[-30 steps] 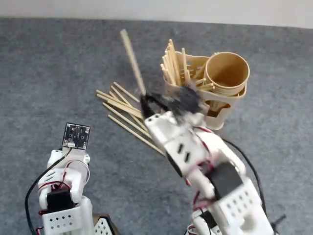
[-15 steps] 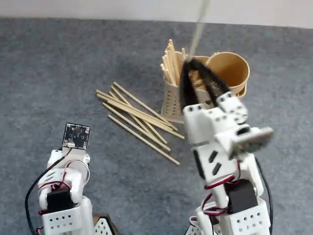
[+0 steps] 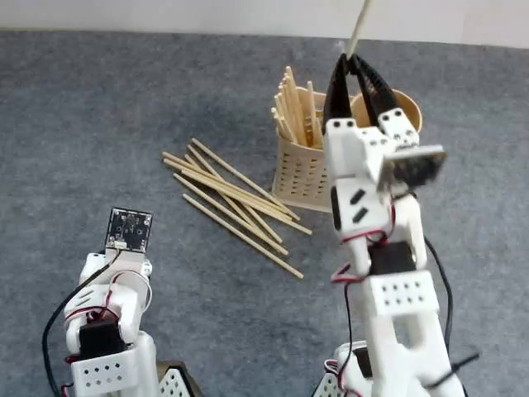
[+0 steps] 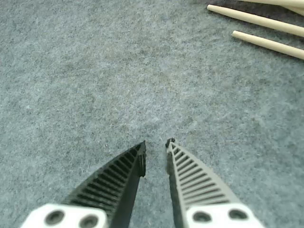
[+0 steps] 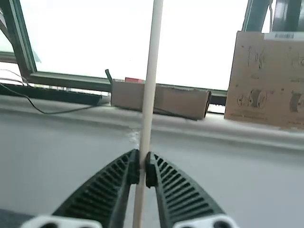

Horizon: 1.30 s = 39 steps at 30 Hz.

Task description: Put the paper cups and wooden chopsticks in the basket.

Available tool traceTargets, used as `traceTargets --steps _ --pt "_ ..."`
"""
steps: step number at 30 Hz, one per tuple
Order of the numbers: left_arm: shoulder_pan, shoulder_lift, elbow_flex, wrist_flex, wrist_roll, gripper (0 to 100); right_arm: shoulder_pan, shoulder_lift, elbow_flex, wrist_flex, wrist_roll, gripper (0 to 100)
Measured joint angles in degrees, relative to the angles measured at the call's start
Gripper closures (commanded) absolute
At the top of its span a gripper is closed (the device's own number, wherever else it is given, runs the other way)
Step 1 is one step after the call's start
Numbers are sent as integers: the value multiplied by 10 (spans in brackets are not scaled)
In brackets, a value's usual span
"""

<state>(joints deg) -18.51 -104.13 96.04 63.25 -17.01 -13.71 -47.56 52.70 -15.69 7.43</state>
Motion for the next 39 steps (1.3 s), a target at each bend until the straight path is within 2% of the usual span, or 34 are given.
traceTargets --steps 3,7,15,21,28,34,39 --pt "0 0 0 0 0 912 1 50 0 -4 0 981" --pt "0 0 0 0 0 912 2 80 0 -4 0 892" --pt "0 0 0 0 0 912 1 57 16 13 0 891" --pt "0 0 0 0 0 912 -19 -33 18 116 0 898" --pt "0 0 0 0 0 912 -32 -128 12 308 0 898" --pt "0 0 0 0 0 912 -68 -140 -57 484 0 898" --pt "0 0 0 0 0 912 -102 -141 -93 574 0 898"
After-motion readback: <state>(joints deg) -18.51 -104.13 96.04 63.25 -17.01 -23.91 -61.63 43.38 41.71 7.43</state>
